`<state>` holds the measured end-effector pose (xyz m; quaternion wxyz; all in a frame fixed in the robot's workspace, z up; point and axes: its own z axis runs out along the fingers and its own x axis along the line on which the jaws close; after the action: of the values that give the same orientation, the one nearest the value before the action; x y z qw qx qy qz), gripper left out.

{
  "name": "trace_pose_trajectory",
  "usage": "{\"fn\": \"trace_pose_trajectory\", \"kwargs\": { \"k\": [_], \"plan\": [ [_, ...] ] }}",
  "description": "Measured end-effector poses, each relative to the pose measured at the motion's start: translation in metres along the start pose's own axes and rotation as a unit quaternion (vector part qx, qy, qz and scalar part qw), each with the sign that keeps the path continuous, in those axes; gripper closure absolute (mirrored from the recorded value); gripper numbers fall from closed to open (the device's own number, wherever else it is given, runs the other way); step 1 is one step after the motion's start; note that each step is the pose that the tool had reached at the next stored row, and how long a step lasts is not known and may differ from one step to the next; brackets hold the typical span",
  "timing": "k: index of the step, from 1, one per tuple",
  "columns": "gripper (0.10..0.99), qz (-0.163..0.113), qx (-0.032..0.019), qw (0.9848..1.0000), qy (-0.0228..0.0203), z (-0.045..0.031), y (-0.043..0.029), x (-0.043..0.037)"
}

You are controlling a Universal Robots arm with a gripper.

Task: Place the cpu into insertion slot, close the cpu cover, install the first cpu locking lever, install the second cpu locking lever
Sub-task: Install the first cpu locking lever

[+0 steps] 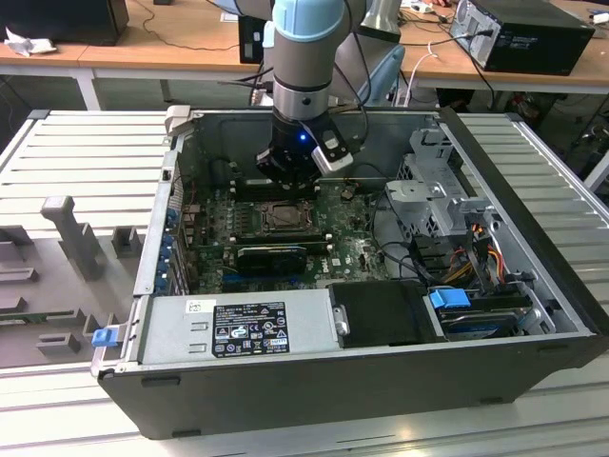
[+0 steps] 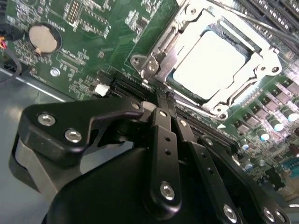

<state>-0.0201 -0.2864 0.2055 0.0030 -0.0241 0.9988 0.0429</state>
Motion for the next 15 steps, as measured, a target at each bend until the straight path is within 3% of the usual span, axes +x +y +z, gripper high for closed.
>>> {"fn": "trace_pose_trajectory", "kwargs": {
  "k": [8, 9, 11, 13, 15],
  "plan": [
    [0.98, 0.0, 0.0158, 0.9999, 0.0008, 0.0034, 0.002, -0.0009],
    [0.98, 0.0, 0.0153, 0.9999, 0.0008, 0.0035, 0.002, -0.0009],
    [0.98, -0.002, 0.0024, 1.0, 0.0002, 0.0036, 0.0021, -0.001],
    [0.98, -0.002, 0.0016, 1.0, 0.0002, -0.0004, 0.0025, -0.001],
    [0.98, -0.002, 0.0017, 1.0, 0.0003, -0.0132, 0.0035, -0.0011]
  ]
}}
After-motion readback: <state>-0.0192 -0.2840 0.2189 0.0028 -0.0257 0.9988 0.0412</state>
